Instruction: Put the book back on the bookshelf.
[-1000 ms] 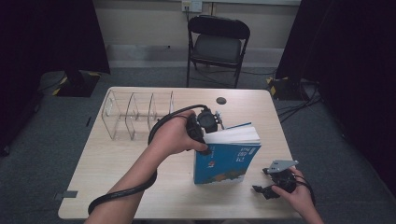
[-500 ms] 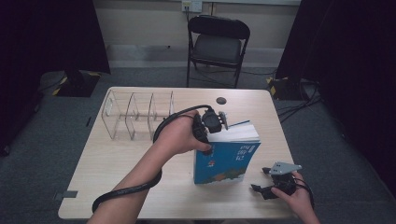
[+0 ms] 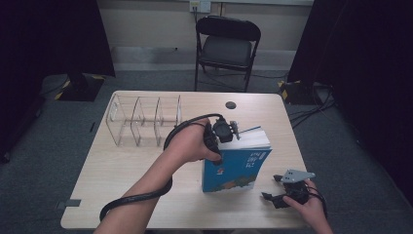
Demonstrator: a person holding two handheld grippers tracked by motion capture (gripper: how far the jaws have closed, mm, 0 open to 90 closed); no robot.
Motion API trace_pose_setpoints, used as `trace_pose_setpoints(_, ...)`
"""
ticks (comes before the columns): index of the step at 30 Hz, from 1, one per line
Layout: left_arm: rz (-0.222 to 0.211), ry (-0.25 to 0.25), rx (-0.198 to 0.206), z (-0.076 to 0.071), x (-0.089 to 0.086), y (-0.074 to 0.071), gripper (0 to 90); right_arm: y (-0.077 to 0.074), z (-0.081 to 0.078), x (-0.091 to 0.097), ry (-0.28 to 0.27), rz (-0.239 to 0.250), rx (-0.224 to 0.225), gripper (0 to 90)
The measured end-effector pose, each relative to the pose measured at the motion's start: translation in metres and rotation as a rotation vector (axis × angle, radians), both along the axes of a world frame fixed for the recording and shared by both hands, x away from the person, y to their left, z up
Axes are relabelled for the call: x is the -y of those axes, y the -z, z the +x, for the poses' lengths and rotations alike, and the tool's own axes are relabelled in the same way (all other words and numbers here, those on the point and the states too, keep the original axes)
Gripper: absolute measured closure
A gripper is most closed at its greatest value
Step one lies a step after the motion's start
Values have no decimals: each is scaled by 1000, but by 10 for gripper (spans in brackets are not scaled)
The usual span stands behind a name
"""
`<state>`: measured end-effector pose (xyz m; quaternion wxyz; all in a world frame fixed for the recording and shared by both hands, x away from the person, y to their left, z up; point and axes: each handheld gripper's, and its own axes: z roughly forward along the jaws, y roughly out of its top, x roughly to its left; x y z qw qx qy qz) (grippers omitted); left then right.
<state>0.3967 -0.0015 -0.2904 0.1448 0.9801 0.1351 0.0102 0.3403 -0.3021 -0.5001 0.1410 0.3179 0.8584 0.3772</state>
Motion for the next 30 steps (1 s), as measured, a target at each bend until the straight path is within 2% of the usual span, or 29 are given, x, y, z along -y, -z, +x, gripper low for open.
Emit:
trace_pose_setpoints(2, -4, 9, 5, -2, -1, 0, 601, 0, 0, 0, 1, -4, -1, 145)
trace_pose_setpoints(5, -20, -2, 25, -9, -1, 1, 615, -1, 0, 0, 4, -9, 1, 145)
trace_pose_setpoints(9, -24, -16, 28, -14, -3, 0, 619, 0, 0, 0, 1, -4, 0, 148)
trace_pose_setpoints(13, -32, -53, 10, -17, -2, -2, 620, -1, 0, 0, 4, -8, 1, 147)
trace_pose_setpoints(16, -36, -69, 12, -17, -3, -7, 623, -1, 0, 0, 3, -8, 2, 147)
trace_pose_setpoints(20, -25, -92, 4, -15, -5, -11, 623, -1, 0, 0, 3, -7, 1, 148)
trace_pose_setpoints(22, -29, -120, -6, -15, -6, -12, 624, -1, 0, 0, 3, -8, 2, 148)
trace_pose_setpoints(23, -17, -112, -3, -13, -7, -14, 624, 0, 0, 0, 1, -4, 1, 148)
trace_pose_setpoints(25, -22, -123, -6, -14, -8, -13, 624, -1, 0, 0, 3, -4, 1, 149)
trace_pose_setpoints(29, -12, -139, -30, -12, -14, -15, 623, -1, 0, 0, 3, -8, 2, 148)
trace_pose_setpoints(30, -22, -151, -37, -11, -16, -14, 623, -1, 0, 0, 2, -7, 1, 148)
